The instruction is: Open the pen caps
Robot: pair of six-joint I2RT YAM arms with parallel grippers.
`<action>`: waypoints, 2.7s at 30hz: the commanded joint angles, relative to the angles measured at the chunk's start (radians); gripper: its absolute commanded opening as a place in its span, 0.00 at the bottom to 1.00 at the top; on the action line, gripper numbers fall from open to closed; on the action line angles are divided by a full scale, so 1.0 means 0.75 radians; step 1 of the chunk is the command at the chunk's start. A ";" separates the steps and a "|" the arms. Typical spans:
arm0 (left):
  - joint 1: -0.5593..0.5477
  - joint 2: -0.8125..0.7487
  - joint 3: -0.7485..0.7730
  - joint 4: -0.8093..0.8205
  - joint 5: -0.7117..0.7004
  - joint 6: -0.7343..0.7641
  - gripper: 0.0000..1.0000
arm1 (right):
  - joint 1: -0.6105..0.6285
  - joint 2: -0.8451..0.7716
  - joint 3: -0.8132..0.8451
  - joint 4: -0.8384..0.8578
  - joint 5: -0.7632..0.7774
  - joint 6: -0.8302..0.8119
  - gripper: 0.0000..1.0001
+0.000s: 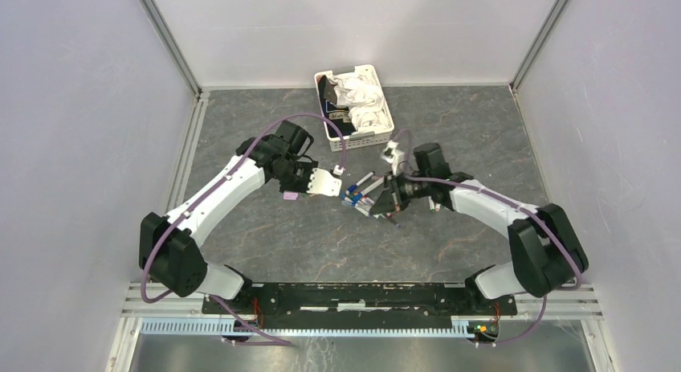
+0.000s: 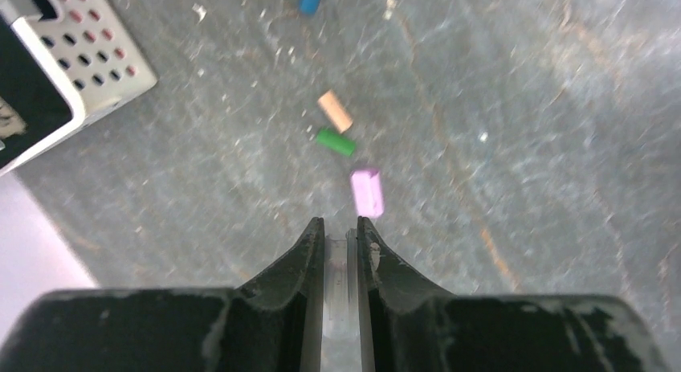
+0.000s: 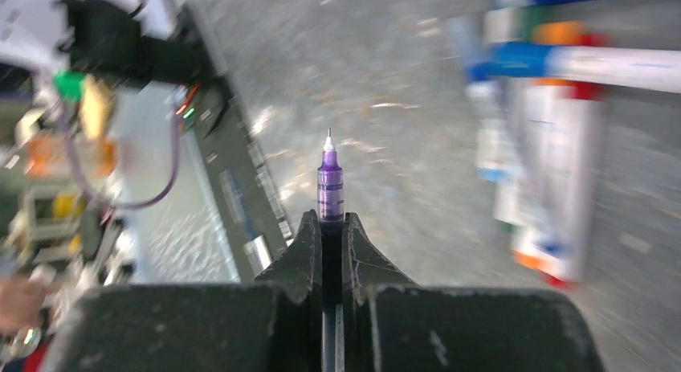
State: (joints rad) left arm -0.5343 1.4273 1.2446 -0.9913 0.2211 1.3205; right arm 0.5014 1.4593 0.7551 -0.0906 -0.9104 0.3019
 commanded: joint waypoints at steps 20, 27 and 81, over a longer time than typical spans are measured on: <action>-0.046 0.319 -0.347 0.567 -0.020 -0.400 0.27 | -0.450 -0.104 -0.069 -0.028 1.435 -0.009 0.00; -0.046 0.252 -0.295 0.480 0.033 -0.468 0.62 | -0.450 -0.033 -0.104 0.030 1.513 0.000 0.00; 0.052 0.071 0.477 0.047 0.068 -0.768 0.81 | -0.265 -0.169 -0.032 -0.087 1.356 -0.087 0.29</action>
State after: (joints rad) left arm -0.5087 1.5108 1.5551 -0.9489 0.2646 0.8066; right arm 0.2134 1.3266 0.6170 -0.1642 0.1577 0.2337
